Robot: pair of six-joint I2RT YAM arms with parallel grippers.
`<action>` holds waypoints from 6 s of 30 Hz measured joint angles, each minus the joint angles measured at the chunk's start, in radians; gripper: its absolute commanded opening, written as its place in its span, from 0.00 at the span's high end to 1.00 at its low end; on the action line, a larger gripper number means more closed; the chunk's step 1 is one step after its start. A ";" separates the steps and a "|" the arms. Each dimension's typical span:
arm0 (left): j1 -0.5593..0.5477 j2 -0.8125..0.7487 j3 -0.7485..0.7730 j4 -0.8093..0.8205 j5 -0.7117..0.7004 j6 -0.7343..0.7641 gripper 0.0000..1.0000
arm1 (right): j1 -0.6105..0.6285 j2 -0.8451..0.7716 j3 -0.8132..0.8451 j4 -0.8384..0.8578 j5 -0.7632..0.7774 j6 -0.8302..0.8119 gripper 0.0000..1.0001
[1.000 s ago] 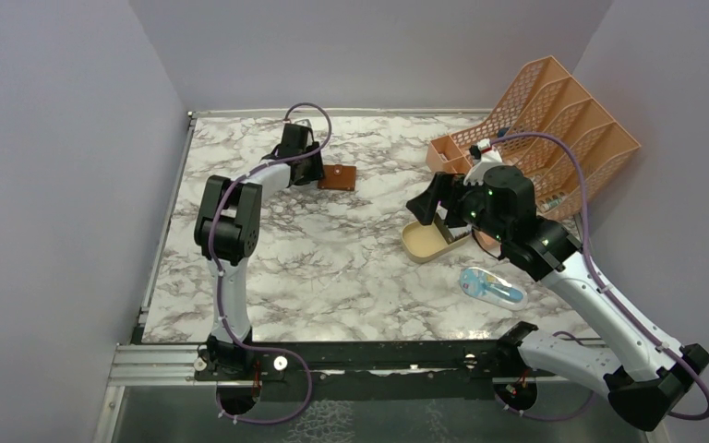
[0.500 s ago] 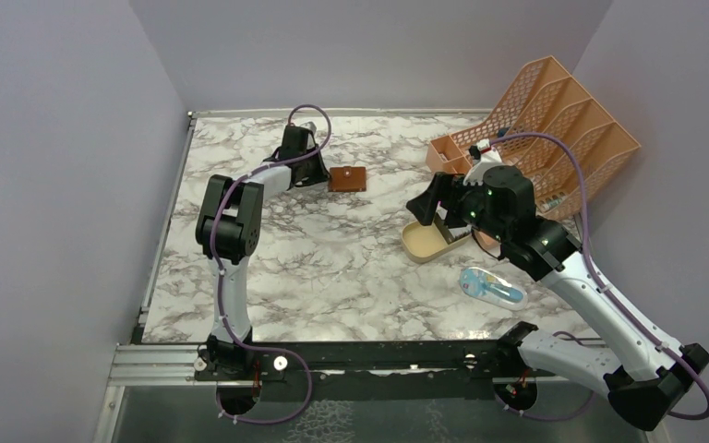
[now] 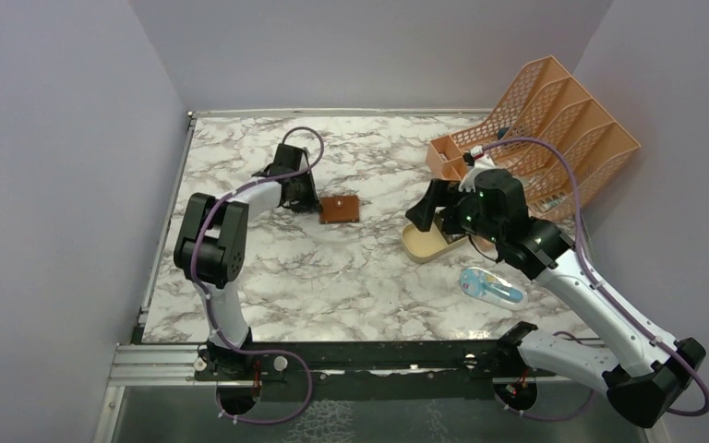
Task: Put the credit cards into the card holder
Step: Move the card holder to the center of the board, then open the card holder at the center of the board.
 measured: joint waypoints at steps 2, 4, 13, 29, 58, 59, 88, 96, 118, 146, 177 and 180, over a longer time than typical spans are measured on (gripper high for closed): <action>-0.005 -0.044 -0.050 -0.018 0.000 0.006 1.00 | 0.000 0.010 -0.003 -0.001 -0.010 0.004 0.13; -0.017 -0.090 -0.100 -0.033 0.006 0.016 1.00 | 0.000 0.021 -0.016 0.003 -0.032 0.004 0.17; -0.098 -0.284 -0.272 -0.107 0.100 0.076 1.00 | 0.000 0.120 -0.085 0.044 -0.207 -0.026 0.32; -0.185 -0.384 -0.385 -0.140 0.356 0.148 0.89 | 0.129 0.322 -0.135 0.188 -0.288 -0.068 0.42; -0.151 -0.836 -0.743 0.038 0.040 -0.265 0.50 | 0.146 0.943 0.213 0.379 -0.217 -0.167 0.44; -0.151 -0.836 -0.748 0.045 0.040 -0.271 0.50 | 0.146 0.944 0.204 0.380 -0.223 -0.171 0.44; 0.032 -0.686 -0.755 0.238 0.289 -0.319 0.54 | 0.271 0.731 0.166 0.220 -0.081 -0.073 0.55; 0.047 -0.679 -0.755 0.227 0.295 -0.285 0.54 | 0.327 0.898 0.318 0.127 0.037 -0.108 0.56; 0.050 -0.662 -0.756 0.198 0.294 -0.239 0.53 | 0.366 0.986 0.351 0.109 0.218 -0.185 0.99; -0.076 -0.630 -0.716 0.181 0.338 -0.219 0.45 | 0.366 0.533 -0.052 0.201 0.050 0.005 0.99; -0.095 -0.686 -0.637 0.055 0.325 -0.182 0.31 | 0.365 0.429 -0.063 0.310 -0.076 0.122 0.99; -0.095 -0.686 -0.637 0.055 0.325 -0.183 0.31 | 0.366 0.435 -0.063 0.310 -0.082 0.129 0.99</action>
